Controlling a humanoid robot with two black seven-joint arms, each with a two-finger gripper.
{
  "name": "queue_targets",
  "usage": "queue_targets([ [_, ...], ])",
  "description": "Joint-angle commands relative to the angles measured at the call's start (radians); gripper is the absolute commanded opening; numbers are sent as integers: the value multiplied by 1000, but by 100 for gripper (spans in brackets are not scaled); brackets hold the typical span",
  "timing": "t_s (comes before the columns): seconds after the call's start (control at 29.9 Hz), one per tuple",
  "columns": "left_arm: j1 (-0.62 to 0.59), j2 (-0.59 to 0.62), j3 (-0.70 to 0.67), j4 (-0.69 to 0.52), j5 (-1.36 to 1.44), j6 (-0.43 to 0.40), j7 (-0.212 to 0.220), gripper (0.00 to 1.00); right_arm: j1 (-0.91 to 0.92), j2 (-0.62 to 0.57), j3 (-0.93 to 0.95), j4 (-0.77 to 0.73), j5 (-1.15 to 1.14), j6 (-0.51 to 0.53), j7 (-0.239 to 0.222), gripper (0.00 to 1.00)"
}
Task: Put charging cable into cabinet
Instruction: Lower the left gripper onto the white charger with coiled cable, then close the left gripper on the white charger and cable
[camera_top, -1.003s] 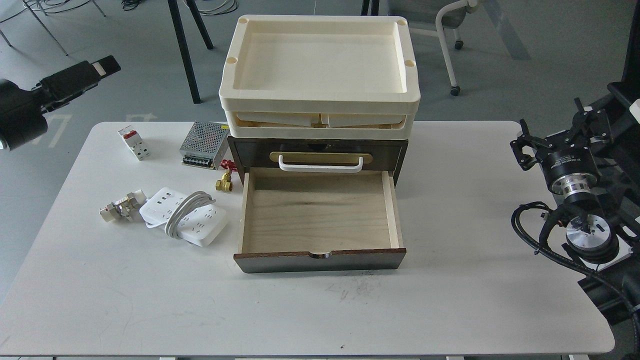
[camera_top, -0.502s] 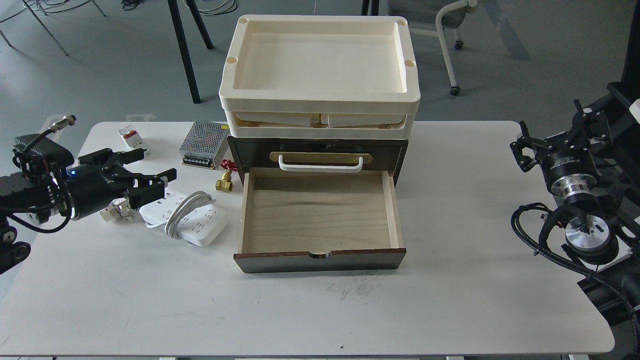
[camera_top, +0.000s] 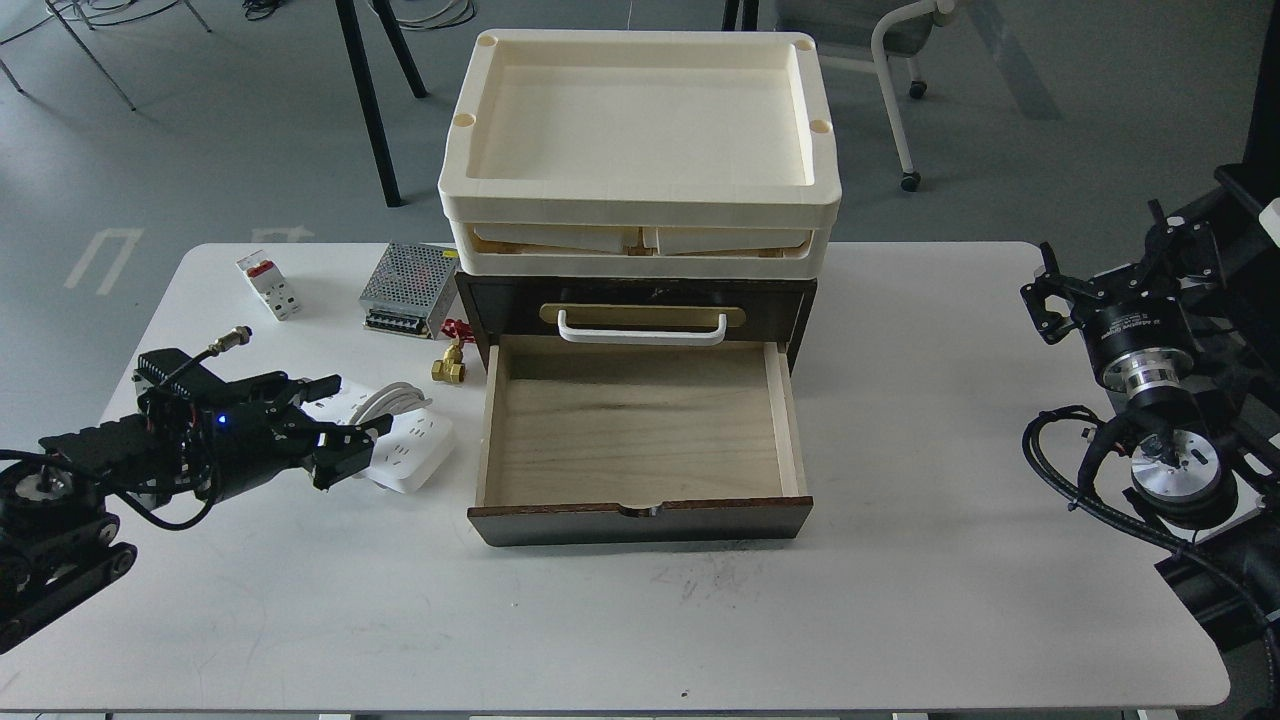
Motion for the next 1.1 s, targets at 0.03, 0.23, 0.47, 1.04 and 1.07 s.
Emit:
queue_targets([
  [0.03, 12, -19, -1, 6, -1, 2, 0, 64, 2, -1, 1, -2, 0, 0, 0, 100],
  [0.23, 12, -56, -1, 55, -7, 0, 0, 54, 2, -1, 2, 0, 0, -6, 0, 100],
  [0.47, 7, -59, -1, 61, -7, 0, -5, 37, 2, 1, 2, -2, 0, -8, 0, 100],
  [1.04, -19, 59, -30, -25, -27, -4, -22, 11, 2, 3, 2, -2, 0, -8, 0, 100],
  [1.07, -22, 83, -37, -49, -41, -6, -28, 11, 2, 3, 2, -2, 0, -8, 0, 100],
])
